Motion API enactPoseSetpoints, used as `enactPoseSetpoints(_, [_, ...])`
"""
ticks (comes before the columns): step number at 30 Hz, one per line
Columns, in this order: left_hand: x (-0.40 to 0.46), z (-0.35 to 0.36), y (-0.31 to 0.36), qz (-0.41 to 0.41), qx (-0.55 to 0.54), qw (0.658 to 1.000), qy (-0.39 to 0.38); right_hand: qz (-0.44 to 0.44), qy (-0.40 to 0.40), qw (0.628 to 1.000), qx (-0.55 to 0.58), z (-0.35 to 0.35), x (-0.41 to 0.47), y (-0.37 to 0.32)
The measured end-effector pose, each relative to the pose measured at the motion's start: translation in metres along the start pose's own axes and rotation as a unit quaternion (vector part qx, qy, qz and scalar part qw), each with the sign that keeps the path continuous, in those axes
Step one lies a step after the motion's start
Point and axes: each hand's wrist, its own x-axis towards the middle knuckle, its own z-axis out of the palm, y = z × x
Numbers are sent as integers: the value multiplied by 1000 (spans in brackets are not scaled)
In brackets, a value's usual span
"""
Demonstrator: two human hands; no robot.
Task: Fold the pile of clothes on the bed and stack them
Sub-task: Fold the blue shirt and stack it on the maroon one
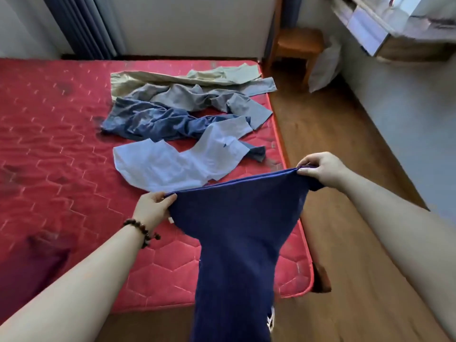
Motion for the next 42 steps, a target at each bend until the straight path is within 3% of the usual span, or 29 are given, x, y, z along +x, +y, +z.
enactPoseSetpoints(7, [137,64,-75,-38,98,994,2,40,13,998,-37,72,133,84])
enactPoseSetpoints(15, [254,108,-110,16,223,975,2,66,24,991,-110,126,254,129])
enactPoseSetpoints(19, [294,129,-116,27,265,963,47,77,38,983,-164,139,311,136])
enactPoseSetpoints(22, [310,144,-125,81,375,921,71,111,32,976,-185,160,325,147])
enactPoseSetpoints(27, [325,196,-131,272,470,840,4,196,151,967,-56,198,315,187])
enactPoseSetpoints(30, [334,230,-132,276,543,789,-75,261,168,951,22,215,318,201])
enactPoseSetpoints(33, [343,248,-138,269,604,745,-87,276,168,945,58,223,329,203])
enactPoseSetpoints(37, [350,249,-144,247,608,747,-106,248,116,958,89,231,332,202])
enactPoseSetpoints(42, [359,246,-131,247,576,774,-93,192,189,963,31,203,334,191])
